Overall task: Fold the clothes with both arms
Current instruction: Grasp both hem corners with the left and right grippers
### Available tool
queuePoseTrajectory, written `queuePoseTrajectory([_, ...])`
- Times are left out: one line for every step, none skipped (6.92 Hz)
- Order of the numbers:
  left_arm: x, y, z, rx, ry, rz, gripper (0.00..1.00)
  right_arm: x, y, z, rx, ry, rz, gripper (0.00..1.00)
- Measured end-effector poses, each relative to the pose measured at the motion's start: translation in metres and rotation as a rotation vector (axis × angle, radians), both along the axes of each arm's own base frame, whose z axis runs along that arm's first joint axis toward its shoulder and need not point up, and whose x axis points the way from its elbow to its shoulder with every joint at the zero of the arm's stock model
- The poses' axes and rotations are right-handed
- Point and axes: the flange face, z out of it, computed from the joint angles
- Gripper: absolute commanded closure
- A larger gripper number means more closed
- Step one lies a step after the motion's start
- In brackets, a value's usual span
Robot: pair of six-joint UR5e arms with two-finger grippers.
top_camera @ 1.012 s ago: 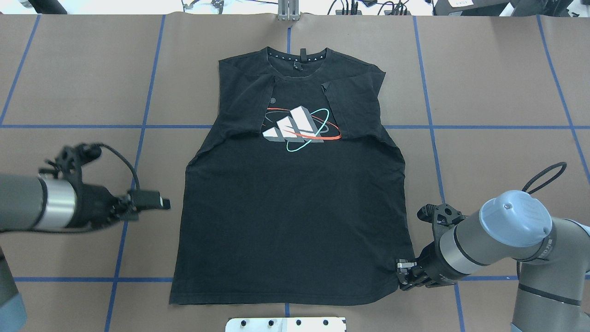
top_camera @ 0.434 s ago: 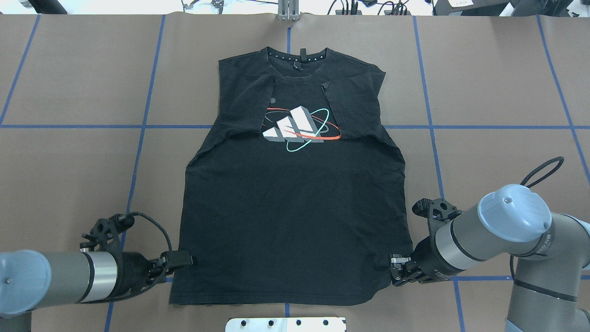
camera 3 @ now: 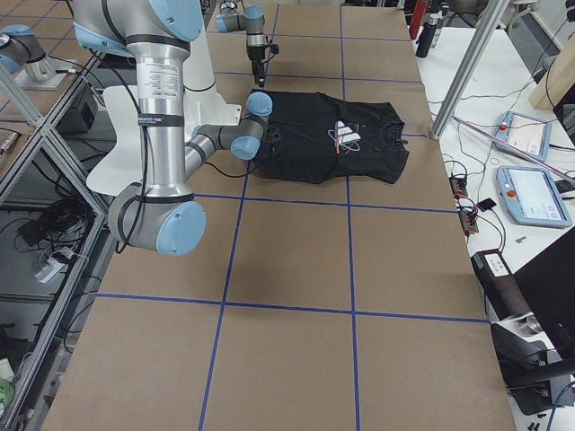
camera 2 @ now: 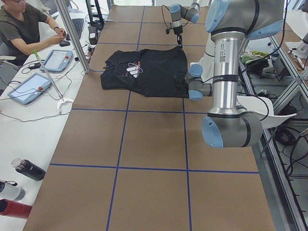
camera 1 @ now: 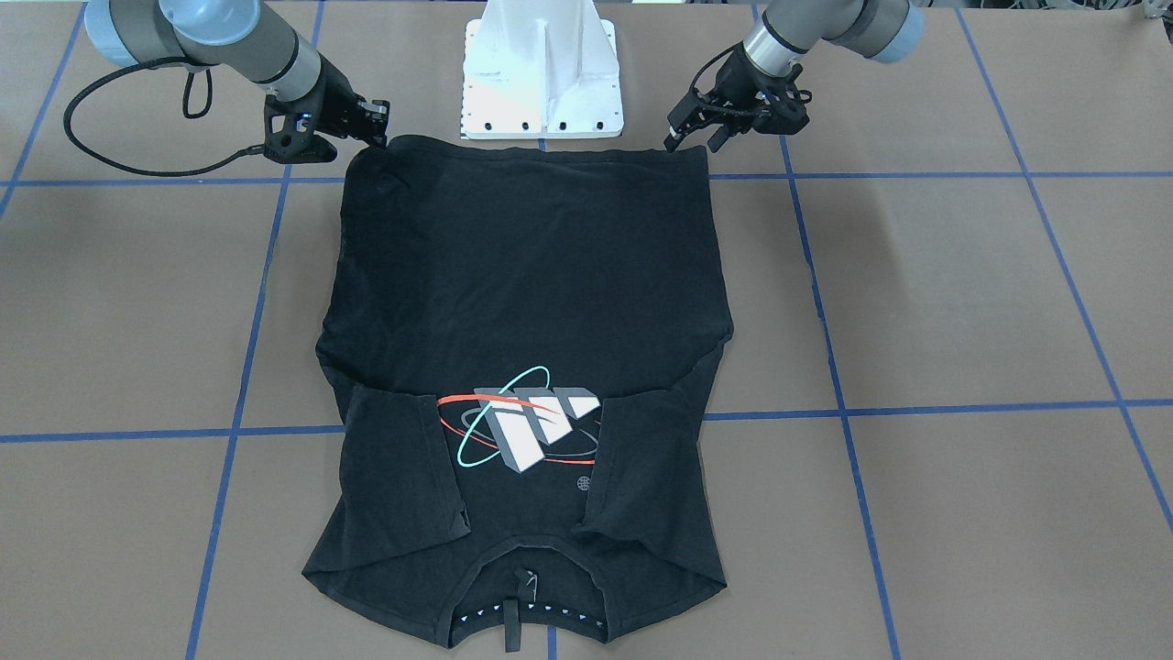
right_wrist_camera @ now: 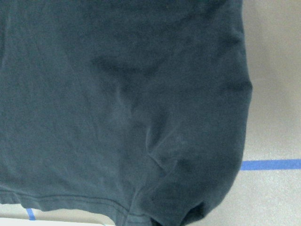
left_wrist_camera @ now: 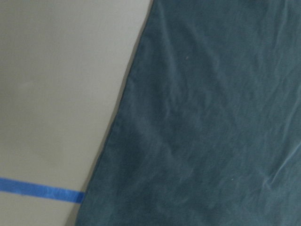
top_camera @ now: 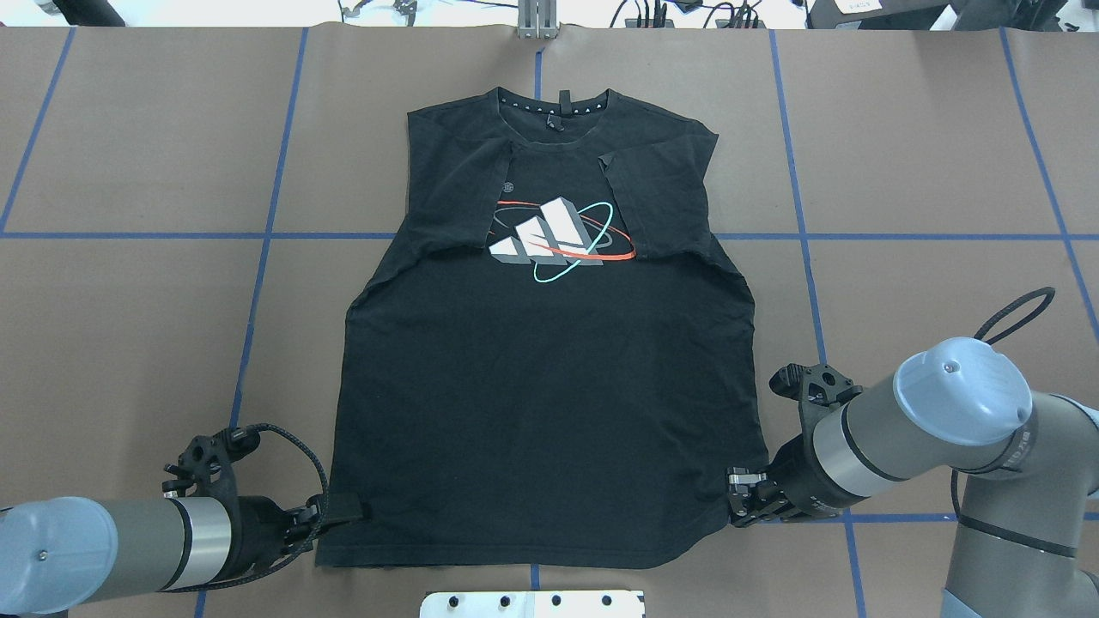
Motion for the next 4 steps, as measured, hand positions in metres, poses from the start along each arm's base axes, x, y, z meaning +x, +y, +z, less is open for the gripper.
queuePoseTrajectory([0.0031, 0.0016, 0.005, -0.001, -0.011, -0.001, 0.01, 0.0005, -0.0008, 0.0, 0.0, 0.0, 0.001, 1.0])
queuePoseTrajectory([0.005, 0.0023, 0.0083, -0.001, -0.019, -0.001, 0.01, 0.0009, -0.0013, -0.0001, 0.0, 0.0, 0.002, 1.0])
queuePoseTrajectory([0.0065, 0.0029, 0.0106, -0.002, -0.029, 0.001, 0.01, 0.001, -0.0014, -0.0001, 0.0, 0.0, 0.003, 1.0])
queuePoseTrajectory([0.0081, 0.0037, 0.012, -0.004, -0.041, 0.002, 0.01, 0.0014, -0.002, -0.0001, -0.001, 0.0, 0.004, 1.0])
